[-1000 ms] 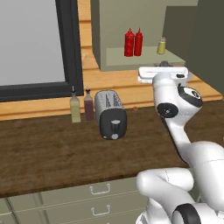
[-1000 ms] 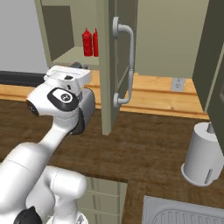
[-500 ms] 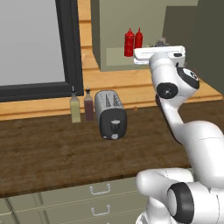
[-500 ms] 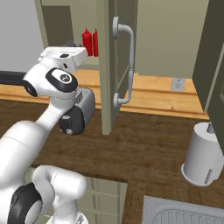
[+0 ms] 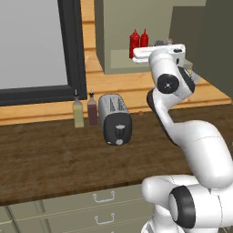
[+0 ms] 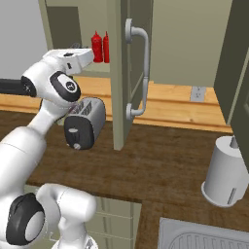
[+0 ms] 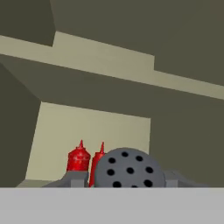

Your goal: Put the shaker and condiment bottle from the counter next to their counterparts in the cabinet.

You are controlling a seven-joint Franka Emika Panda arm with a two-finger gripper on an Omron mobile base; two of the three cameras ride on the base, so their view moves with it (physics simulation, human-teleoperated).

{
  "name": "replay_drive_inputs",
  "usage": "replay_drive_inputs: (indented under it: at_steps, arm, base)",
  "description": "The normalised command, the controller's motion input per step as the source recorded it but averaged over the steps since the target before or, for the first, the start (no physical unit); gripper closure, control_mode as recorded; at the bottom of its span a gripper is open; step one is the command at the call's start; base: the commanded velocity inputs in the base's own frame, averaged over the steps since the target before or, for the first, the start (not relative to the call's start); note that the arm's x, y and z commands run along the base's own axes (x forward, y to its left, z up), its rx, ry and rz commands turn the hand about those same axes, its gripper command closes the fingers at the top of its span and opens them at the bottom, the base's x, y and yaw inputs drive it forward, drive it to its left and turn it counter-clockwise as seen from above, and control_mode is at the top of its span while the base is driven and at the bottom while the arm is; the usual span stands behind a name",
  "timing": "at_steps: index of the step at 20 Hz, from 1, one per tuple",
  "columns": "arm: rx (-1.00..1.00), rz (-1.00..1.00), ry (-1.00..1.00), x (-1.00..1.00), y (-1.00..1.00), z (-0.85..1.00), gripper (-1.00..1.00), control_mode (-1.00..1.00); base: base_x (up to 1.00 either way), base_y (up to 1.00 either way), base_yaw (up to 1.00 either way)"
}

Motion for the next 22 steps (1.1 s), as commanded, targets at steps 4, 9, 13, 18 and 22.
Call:
replay_drive_inputs:
  at_steps: [4, 9, 13, 18, 22]
  arm:
    - [0.10, 0.00, 0.31, 0.00, -0.08, -0.02, 1.00, -1.00]
    - [0.11, -0.01, 0.25, 0.00, -0.10, 0.04, 1.00, -1.00]
    - [0.07, -0.08, 0.16, 0.00, -0.03, 0.21, 1.00, -1.00]
    - [0.00, -0.01, 0.03, 0.00, -0.04, 0.00, 1.00, -1.00]
    - [-0.11, -0.04, 0.05, 0.00, -0.38, -0.15, 1.00, -1.00]
  base:
    - [0.00, 0.00, 0.00]
    - [0.00, 0.00, 0.00]
    - [0.00, 0.00, 0.00]
    - [0.00, 0.00, 0.00]
    - [0.00, 0.00, 0.00]
